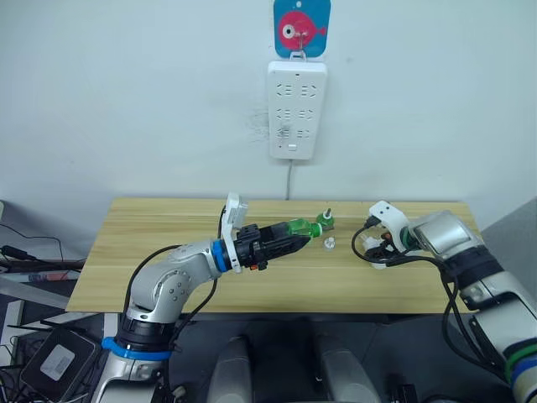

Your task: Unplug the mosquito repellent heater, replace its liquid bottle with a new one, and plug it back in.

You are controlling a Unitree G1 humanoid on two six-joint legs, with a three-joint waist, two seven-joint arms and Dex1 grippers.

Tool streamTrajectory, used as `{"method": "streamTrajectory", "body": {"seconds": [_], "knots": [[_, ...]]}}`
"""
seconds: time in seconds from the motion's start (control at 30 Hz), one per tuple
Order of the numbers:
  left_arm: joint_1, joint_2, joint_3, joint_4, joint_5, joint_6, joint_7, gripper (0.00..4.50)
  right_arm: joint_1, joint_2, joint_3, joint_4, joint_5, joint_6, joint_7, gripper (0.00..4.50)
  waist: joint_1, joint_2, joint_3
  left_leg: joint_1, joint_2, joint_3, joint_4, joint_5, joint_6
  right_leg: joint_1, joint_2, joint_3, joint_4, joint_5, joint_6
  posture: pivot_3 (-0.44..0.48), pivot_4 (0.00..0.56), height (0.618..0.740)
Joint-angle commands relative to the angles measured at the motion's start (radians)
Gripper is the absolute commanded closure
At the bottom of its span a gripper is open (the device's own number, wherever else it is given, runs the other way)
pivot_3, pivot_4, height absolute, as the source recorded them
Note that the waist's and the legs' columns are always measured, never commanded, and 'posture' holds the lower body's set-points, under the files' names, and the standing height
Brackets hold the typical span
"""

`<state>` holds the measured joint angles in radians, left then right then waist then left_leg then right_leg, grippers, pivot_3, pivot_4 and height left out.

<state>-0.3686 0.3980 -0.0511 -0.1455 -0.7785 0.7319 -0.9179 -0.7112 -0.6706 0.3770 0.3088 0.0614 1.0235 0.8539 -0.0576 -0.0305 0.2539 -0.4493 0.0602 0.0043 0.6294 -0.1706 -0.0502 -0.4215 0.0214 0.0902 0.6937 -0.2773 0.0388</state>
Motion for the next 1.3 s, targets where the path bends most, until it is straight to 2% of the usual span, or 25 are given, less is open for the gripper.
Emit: {"method": "streamTrajectory", "body": {"seconds": [0.03, 0.13, 0.23, 0.3, 0.37, 0.47, 0.6, 0.7, 0.87, 1.03, 1.17, 1.2, 1.3], "knots": [[-0.059, 0.013, 0.013, 0.048, 0.003, -0.018, -0.062, 2.27, 0.05, -0.058, -0.153, -0.29, 0.095, 0.133, 0.017, 1.56, -0.001, 0.0, 0.0, 0.0, 0.0, 0.0, 0.0, 0.0, 0.0, 0.0, 0.0, 0.0, 0.0, 0.0, 0.0, -0.092, 0.217, 0.74], [-0.111, 0.018, 0.029, 0.123, 0.016, -0.027, -0.079, 2.27, 0.122, -0.082, -0.28, -0.484, 0.182, 0.264, 0.011, 1.56, -0.003, 0.0, 0.0, -0.001, 0.0, -0.001, 0.0, 0.0, 0.0, 0.0, 0.0, -0.001, 0.0, 0.0, 0.0, -0.113, 0.208, 0.74], [-0.142, 0.023, 0.025, 0.158, 0.029, -0.03, -0.101, 2.27, 0.232, -0.113, -0.366, -0.632, 0.224, 0.288, -0.008, 1.56, -0.002, 0.0, 0.0, -0.001, 0.0, -0.002, 0.0, 0.0, 0.0, 0.0, 0.0, -0.002, -0.001, 0.0, 0.0, -0.13, 0.207, 0.74], [-0.15, 0.026, 0.023, 0.162, 0.029, -0.021, -0.113, 2.27, 0.285, -0.125, -0.389, -0.686, 0.236, 0.288, -0.03, 1.56, -0.004, 0.0, 0.0, -0.001, 0.0, -0.001, 0.0, 0.0, 0.0, 0.0, 0.0, -0.002, -0.003, 0.0, 0.0, -0.137, 0.206, 0.74], [-0.141, 0.048, -0.002, 0.142, 0.042, -0.015, -0.146, 2.27, 0.357, -0.175, -0.326, -0.713, 0.192, 0.21, -0.048, 1.56, -0.019, 0.0, 0.0, -0.002, 0.0, 0.0, 0.0, 0.0, 0.0, 0.0, -0.001, 0.0, -0.004, 0.001, 0.001, -0.152, 0.207, 0.74], [-0.13, 0.054, -0.012, 0.121, 0.044, -0.004, -0.151, 2.27, 0.363, -0.196, -0.181, -0.621, 0.099, 0.055, -0.082, 1.56, -0.032, 0.0, 0.0, -0.002, 0.0, 0.0, -0.001, 0.0, 0.0, 0.001, -0.001, -0.001, -0.006, 0.001, 0.002, -0.153, 0.208, 0.74], [-0.114, 0.054, -0.018, 0.089, 0.041, 0.012, -0.15, 2.27, 0.247, -0.172, -0.016, -0.359, -0.022, -0.132, -0.064, 1.56, -0.053, 0.0, 0.0, -0.001, 0.0, 0.002, -0.001, 0.0, 0.0, 0.0, -0.001, 0.001, -0.005, 0.001, 0.002, -0.14, 0.209, 0.74], [-0.094, 0.053, -0.017, 0.061, 0.039, 0.018, -0.138, 2.27, 0.135, -0.113, 0.064, -0.145, -0.073, -0.218, -0.026, 1.56, -0.057, 0.0, 0.0, -0.001, 0.0, 0.001, -0.001, 0.0, 0.0, 0.0, -0.001, 0.001, -0.005, 0.001, 0.002, -0.111, 0.209, 0.74], [-0.058, 0.059, -0.001, 0.013, 0.034, 0.034, -0.111, 2.27, 0.014, -0.049, 0.14, 0.084, -0.149, -0.327, 0.052, 1.56, -0.049, 0.0, 0.0, -0.001, 0.0, 0.0, -0.002, 0.0, 0.0, 0.0, 0.0, 0.0, -0.005, 0.002, 0.002, -0.072, 0.215, 0.74], [-0.026, 0.06, 0.012, -0.027, 0.021, 0.049, -0.082, 2.27, -0.027, -0.01, 0.137, 0.209, -0.193, -0.418, 0.083, 1.56, -0.029, 0.0, 0.0, -0.001, 0.0, 0.001, -0.001, 0.0, 0.0, 0.001, -0.001, 0.0, -0.005, 0.002, 0.002, -0.052, 0.221, 0.74], [-0.014, 0.06, 0.016, -0.038, 0.019, 0.054, -0.072, 2.27, -0.026, -0.006, 0.12, 0.232, -0.215, -0.462, 0.084, 0.14, -0.024, 0.0, 0.0, -0.001, 0.0, 0.0, 0.0, 0.0, 0.0, 0.001, -0.001, 0.0, -0.005, 0.002, 0.002, -0.056, 0.225, 0.74], [-0.012, 0.059, 0.017, -0.04, 0.019, 0.055, -0.071, 2.27, -0.022, -0.01, 0.116, 0.225, -0.217, -0.458, 0.091, 0.0, -0.024, 0.0, 0.0, -0.001, 0.0, 0.0, 0.0, 0.0, 0.0, 0.001, -0.001, 0.0, -0.005, 0.002, 0.002, -0.063, 0.227, 0.74], [-0.011, 0.057, 0.013, -0.035, 0.022, 0.056, -0.075, 2.27, -0.006, -0.039, 0.122, 0.17, -0.219, -0.427, 0.143, 0.0, -0.024, 0.0, 0.0, -0.001, 0.0, 0.0, 0.0, 0.0, 0.0, 0.001, -0.002, 0.0, -0.005, 0.002, 0.002, -0.071, 0.231, 0.74]]}}
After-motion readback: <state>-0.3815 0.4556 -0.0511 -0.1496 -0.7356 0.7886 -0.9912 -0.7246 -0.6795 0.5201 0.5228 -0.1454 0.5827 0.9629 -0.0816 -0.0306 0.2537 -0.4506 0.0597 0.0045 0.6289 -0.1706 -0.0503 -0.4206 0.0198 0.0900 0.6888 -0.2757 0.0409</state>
